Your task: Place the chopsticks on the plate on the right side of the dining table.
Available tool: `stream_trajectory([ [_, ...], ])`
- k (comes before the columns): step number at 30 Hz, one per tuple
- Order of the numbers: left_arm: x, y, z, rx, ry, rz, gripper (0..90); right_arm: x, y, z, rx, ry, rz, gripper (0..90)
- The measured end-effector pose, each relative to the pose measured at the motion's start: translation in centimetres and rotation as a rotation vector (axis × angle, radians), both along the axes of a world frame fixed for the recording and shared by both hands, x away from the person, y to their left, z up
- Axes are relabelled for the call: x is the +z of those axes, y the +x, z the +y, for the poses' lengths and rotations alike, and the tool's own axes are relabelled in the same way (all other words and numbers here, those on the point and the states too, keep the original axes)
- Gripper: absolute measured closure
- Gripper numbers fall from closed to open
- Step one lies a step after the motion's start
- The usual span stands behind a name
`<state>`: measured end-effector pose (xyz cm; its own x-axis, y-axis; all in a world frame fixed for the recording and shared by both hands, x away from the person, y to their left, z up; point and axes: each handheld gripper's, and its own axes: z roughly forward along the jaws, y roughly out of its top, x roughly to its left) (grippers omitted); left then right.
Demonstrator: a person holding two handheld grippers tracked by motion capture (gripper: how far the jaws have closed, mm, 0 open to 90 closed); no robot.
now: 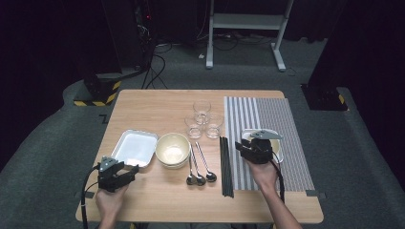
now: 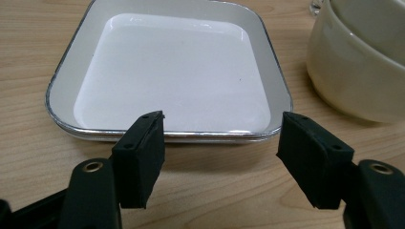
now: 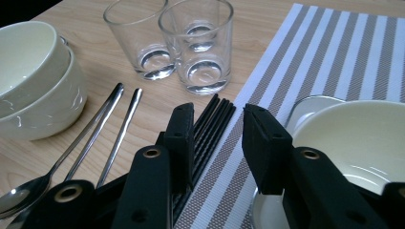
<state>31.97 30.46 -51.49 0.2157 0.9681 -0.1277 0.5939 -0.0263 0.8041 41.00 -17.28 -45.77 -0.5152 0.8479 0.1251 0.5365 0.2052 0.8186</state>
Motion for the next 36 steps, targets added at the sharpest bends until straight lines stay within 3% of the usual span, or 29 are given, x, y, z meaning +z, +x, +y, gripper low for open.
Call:
stream_trajectory([
  [27,-1.9,-0.4,-0.8,0.015,0.085,0.044,31.4,-2.8,-0.2,3.4,0.066,-0.025,0.042,61.5],
  [36,-2.0,-0.3,-1.2,0.024,0.115,0.04,31.0,-3.5,-0.2,4.2,0.084,-0.043,0.053,59.3],
])
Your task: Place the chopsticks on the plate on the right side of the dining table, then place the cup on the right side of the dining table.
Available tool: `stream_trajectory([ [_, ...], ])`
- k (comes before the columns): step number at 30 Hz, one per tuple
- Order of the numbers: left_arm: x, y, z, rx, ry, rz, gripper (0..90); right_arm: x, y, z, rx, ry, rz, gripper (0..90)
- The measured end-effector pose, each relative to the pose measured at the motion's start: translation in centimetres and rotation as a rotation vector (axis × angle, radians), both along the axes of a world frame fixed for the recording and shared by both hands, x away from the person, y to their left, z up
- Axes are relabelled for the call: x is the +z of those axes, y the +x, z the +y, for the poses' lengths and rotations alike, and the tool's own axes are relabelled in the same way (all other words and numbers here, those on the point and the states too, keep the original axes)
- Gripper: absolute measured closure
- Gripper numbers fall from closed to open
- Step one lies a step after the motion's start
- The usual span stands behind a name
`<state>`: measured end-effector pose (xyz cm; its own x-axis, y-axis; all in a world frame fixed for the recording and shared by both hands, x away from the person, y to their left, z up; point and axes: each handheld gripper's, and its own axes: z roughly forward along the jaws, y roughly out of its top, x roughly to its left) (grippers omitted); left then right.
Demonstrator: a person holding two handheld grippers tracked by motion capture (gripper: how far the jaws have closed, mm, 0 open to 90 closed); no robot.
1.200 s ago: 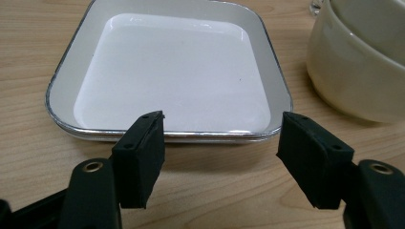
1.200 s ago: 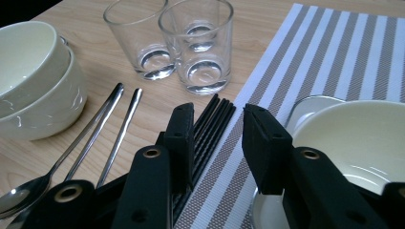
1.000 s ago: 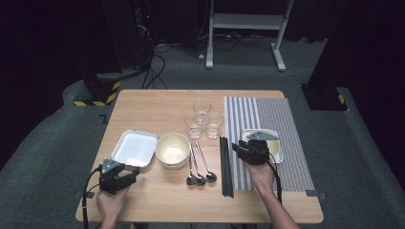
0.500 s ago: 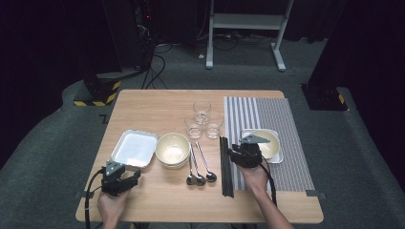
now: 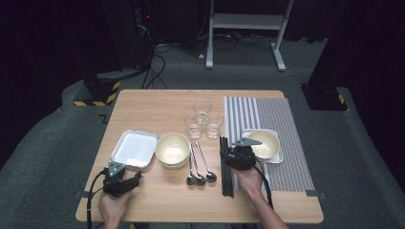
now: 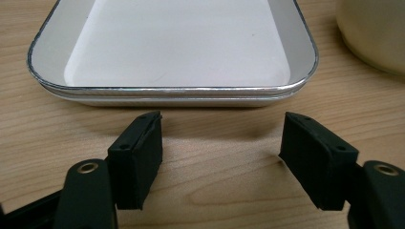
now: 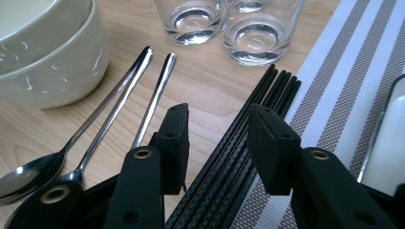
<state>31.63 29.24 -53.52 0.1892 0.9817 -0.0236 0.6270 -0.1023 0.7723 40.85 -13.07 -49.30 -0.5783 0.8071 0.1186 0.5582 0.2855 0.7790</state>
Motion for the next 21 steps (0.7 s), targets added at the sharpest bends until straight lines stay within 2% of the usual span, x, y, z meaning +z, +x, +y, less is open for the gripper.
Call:
stream_trajectory([
  [3,0.0,0.0,-0.3,0.003,0.032,0.0,30.8,-0.4,0.0,0.4,0.006,-0.002,0.011,57.6],
  [12,-0.1,0.1,-0.4,-0.002,0.032,0.005,27.1,-1.3,0.0,1.0,0.014,-0.026,0.034,55.2],
  [21,-0.1,0.1,-0.4,-0.003,0.031,0.006,26.3,-1.7,-0.2,2.1,0.044,-0.04,0.045,63.8],
])
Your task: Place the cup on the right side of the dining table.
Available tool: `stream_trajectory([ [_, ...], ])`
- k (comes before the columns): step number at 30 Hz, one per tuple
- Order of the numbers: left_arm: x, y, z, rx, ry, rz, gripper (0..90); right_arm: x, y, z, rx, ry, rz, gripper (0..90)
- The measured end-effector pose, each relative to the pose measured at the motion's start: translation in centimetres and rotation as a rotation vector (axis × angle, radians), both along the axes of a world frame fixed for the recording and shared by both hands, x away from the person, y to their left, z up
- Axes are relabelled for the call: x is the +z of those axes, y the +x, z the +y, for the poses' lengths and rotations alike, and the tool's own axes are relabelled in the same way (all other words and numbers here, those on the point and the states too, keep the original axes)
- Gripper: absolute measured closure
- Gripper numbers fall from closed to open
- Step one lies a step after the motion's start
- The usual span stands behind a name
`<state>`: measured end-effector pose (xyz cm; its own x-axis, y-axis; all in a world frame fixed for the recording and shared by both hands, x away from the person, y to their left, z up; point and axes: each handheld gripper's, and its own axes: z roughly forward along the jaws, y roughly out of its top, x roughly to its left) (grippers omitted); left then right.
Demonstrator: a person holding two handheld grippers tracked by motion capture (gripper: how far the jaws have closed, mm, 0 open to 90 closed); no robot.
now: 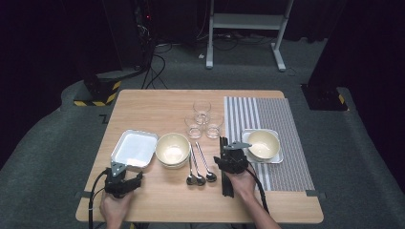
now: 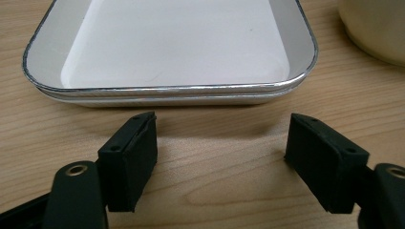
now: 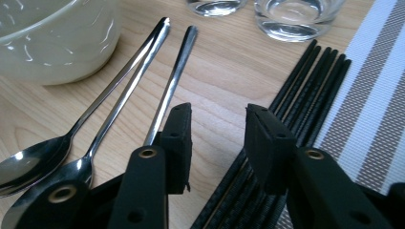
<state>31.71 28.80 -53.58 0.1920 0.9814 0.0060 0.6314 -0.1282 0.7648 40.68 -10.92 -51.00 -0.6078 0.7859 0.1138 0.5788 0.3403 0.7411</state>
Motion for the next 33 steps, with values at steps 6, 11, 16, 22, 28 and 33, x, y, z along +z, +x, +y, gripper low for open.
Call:
stream_trajectory([
  [6,0.0,0.0,0.0,0.0,0.001,0.0,26.3,0.0,0.0,0.7,0.025,-0.014,0.001,68.8],
  [11,0.0,0.0,0.0,-0.001,-0.001,0.0,26.1,-0.3,0.2,1.8,0.044,-0.042,0.015,71.5],
  [16,0.0,0.0,0.0,-0.002,0.001,0.002,26.1,-0.4,0.1,2.8,0.065,-0.051,0.021,72.8],
  [22,0.0,0.0,0.0,-0.002,0.001,0.002,26.1,-0.6,0.0,3.5,0.084,-0.057,0.027,74.5],
  [28,0.0,0.0,0.0,-0.002,0.001,0.002,26.1,-0.8,-0.1,4.3,0.101,-0.09,0.029,77.2],
  [33,0.0,0.0,0.0,-0.002,0.003,0.002,26.1,-1.0,-0.2,4.7,0.106,-0.113,0.04,78.7],
])
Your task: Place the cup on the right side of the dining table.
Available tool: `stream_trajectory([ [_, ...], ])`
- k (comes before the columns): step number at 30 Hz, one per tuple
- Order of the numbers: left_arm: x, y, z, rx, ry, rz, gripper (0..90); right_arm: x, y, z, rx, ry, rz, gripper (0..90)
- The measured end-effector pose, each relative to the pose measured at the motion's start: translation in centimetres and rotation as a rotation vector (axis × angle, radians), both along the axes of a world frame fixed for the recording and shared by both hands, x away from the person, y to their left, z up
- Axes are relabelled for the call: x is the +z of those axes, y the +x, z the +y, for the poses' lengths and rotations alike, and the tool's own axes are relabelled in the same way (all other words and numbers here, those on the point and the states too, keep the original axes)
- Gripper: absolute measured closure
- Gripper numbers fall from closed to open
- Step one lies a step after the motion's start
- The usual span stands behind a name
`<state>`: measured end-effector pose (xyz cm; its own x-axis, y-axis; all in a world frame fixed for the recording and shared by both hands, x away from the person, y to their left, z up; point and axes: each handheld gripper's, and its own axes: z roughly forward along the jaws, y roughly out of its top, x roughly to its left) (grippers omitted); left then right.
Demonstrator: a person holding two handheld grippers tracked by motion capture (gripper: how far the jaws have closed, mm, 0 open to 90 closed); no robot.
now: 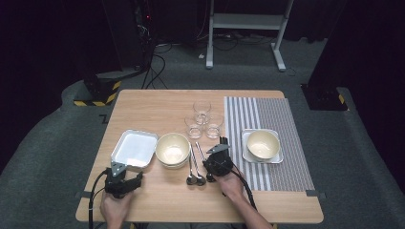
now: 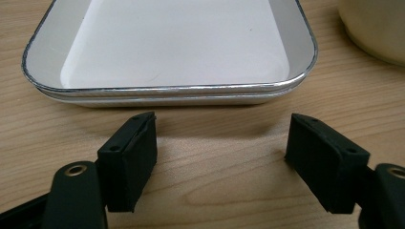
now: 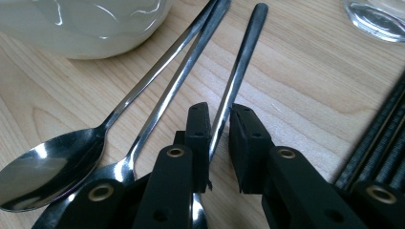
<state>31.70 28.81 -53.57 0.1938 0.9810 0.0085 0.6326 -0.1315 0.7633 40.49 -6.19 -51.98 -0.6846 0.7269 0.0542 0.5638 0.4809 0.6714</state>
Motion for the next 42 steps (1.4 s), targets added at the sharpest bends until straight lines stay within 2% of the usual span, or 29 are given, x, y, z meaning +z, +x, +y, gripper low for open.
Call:
stream_trajectory([
  [7,0.0,0.0,0.0,0.0,0.0,0.0,26.2,0.0,0.0,0.2,0.008,-0.025,-0.019,82.6],
  [16,0.0,0.0,0.0,0.001,0.0,0.0,26.2,0.0,0.1,0.2,-0.006,-0.017,-0.005,83.6],
  [27,0.0,0.0,0.0,0.004,-0.002,-0.002,26.2,0.0,0.6,0.5,-0.004,-0.02,-0.014,84.1],
  [42,0.0,0.0,0.0,0.004,-0.002,-0.003,26.2,0.1,1.9,0.8,-0.036,0.0,0.017,84.5],
])
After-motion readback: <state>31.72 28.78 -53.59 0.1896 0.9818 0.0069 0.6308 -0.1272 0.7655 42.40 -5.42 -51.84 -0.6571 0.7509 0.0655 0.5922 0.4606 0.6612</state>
